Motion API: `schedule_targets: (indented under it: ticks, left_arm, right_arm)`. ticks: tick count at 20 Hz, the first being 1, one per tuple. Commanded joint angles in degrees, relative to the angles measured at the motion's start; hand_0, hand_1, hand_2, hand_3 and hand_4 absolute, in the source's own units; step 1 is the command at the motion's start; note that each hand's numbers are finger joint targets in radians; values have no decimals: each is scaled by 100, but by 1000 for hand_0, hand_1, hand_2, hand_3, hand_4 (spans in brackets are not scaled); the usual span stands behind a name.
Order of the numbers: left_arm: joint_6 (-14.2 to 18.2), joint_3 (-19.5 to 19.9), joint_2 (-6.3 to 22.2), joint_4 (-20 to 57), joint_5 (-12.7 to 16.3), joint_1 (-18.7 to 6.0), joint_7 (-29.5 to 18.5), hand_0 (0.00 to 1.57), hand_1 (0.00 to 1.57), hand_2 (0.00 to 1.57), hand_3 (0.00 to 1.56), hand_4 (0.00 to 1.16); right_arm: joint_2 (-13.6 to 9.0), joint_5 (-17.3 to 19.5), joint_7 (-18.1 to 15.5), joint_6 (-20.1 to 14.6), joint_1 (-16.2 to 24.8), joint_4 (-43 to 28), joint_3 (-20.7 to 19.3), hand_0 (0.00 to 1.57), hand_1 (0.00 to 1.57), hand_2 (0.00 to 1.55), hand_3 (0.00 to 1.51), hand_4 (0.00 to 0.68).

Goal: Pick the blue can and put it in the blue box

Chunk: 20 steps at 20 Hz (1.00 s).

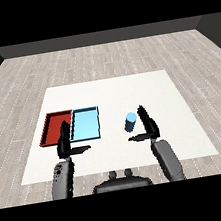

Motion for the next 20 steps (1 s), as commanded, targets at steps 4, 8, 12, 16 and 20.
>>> schedule_targets:
  ticks: [4,8,12,16,20]
  left_arm:
    - [-117,118,78,26,117,109,-207,0,0,0,0,0]
    - [151,-159,-77,-560,-84,203,240,0,0,0,0,0]
    - [100,65,30,-63,34,-207,234,0,0,0,0,0]
    - [360,-133,-98,-363,-199,-183,391,0,0,0,0,0]
    - [114,-44,5,268,-170,-217,-89,0,0,0,0,0]
  right_arm:
    - [79,48,-300,-284,-76,270,29,0,0,0,0,0]
    - [81,-11,-588,-96,-145,680,-23,0,0,0,0,0]
    - [47,56,98,-181,-294,263,-100,0,0,0,0,0]
    - [81,-129,-92,-387,-122,526,120,0,0,0,0,0]
    - [-26,-128,-376,-126,-608,1451,-457,0,0,0,0,0]
